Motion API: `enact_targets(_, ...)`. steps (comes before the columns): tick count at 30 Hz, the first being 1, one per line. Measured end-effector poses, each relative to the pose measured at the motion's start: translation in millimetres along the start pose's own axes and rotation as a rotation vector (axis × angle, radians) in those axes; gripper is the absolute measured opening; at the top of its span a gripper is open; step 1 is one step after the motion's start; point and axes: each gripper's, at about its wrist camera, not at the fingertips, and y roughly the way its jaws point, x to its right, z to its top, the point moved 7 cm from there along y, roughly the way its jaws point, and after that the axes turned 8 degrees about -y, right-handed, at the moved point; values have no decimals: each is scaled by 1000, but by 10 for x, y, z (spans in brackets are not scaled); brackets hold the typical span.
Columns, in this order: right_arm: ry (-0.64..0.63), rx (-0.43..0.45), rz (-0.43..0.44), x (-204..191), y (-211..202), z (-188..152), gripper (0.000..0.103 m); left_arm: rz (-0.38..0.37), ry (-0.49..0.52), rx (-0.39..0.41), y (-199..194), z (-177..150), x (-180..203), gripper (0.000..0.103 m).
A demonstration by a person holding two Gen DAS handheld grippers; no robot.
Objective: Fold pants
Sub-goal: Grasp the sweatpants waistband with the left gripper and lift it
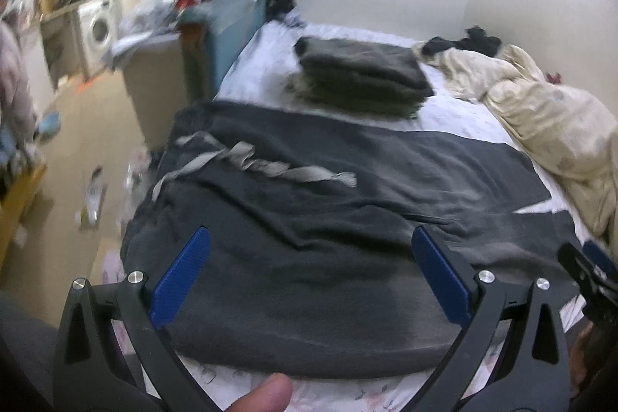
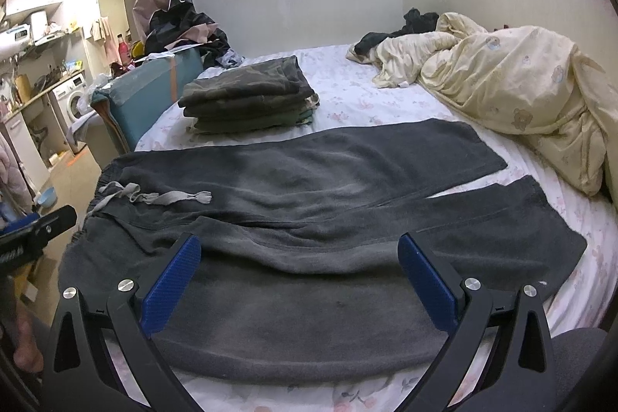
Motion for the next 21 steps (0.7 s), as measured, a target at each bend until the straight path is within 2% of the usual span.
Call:
enact_targets(3, 18, -10, 21, 2, -12, -33, 103, 47, -49, -36, 76, 63, -273, 102)
enact_targets(6, 22, -6, 43, 9, -54, -37, 103, 125, -105, -68, 178, 115, -626, 102)
enact_targets(10, 44, -11, 76, 39, -68, -39, 103, 202, -171, -83, 215, 185, -1044, 102)
enact_targets(13, 73, -16, 115, 66, -80, -38, 103, 259, -267, -103, 254, 182, -1495, 102)
enact_targets(17, 98, -37, 151, 92, -14, -41, 103, 299, -485, -184, 398, -151, -1995, 102)
enact_targets(19, 123, -52, 171, 114, 31, -53, 103, 275, -607, -286, 603, -417, -2111, 99)
enact_targets(21, 148, -68, 189, 137, 70, -58, 103, 274, -633, -298, 711, -545, -2069, 98)
